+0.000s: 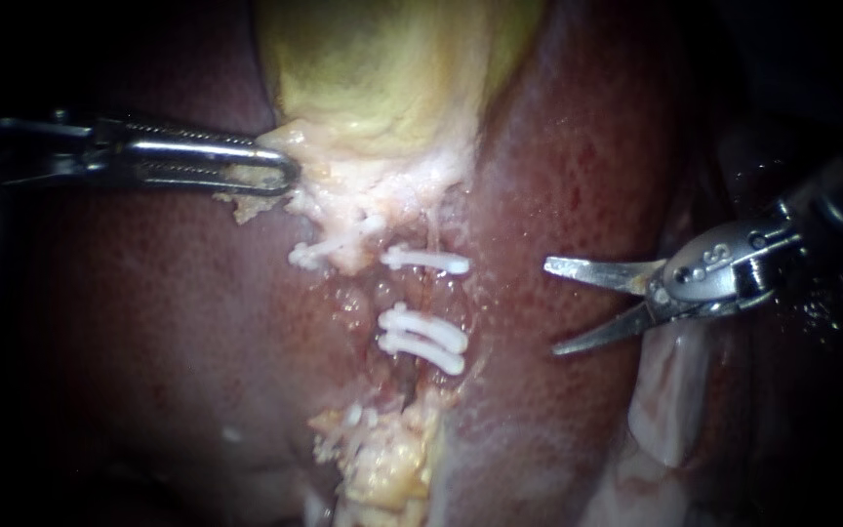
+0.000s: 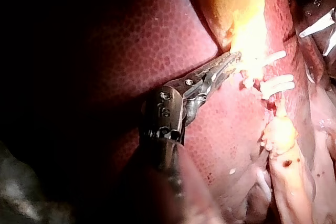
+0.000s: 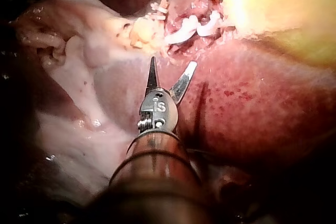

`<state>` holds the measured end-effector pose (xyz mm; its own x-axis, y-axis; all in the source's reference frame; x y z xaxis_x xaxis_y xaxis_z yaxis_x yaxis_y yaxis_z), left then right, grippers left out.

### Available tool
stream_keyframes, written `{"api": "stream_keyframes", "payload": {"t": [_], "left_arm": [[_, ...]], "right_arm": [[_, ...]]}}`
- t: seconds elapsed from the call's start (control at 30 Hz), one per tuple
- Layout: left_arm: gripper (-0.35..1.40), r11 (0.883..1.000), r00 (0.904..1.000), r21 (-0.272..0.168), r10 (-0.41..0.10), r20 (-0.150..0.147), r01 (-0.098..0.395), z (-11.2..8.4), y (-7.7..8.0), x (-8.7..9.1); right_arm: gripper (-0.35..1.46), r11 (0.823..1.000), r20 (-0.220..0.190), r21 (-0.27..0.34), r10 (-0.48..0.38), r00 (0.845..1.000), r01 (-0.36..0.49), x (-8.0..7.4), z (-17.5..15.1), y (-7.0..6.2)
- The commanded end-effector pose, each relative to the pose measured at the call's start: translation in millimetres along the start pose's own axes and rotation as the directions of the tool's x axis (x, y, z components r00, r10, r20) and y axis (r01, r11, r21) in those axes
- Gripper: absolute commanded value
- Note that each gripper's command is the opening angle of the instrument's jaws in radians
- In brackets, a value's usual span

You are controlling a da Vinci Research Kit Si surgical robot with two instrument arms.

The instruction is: Go to the cutting position right tube

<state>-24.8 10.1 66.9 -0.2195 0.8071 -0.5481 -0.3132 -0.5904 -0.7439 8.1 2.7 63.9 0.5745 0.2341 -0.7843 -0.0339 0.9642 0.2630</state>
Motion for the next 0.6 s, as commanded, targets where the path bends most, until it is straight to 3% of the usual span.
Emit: {"api": "stream_keyframes", "payload": {"t": [0.03, 0.1, 0.37, 0.6], "left_arm": [[-0.35, 1.000, 1.0000, -0.003, -0.001, 0.000, 0.001, -0.5, 0.1, 0.2], [-0.35, 1.000, 1.0000, -0.013, -0.004, 0.004, 0.004, -1.7, 0.2, 0.6], [-0.35, 0.999, 0.9996, 0.027, -0.021, -0.019, 0.022, -8.1, 0.9, 3.0], [-0.35, 0.999, 0.9992, 0.027, -0.030, -0.028, 0.031, -8.8, 1.9, 4.1]], "right_arm": [[1.29, 1.000, 0.000, 0.001, 0.000, 1.000, 0.000, 0.0, 0.0, 0.0], [1.29, 1.000, 0.000, 0.001, 0.000, 1.000, 0.000, 0.0, 0.1, 0.0], [1.29, 1.000, -0.003, 0.015, 0.001, 1.000, -0.001, 0.1, 0.2, 0.0], [1.28, 0.999, -0.025, 0.047, 0.005, 1.000, -0.004, 0.6, 1.0, -0.2]]}}
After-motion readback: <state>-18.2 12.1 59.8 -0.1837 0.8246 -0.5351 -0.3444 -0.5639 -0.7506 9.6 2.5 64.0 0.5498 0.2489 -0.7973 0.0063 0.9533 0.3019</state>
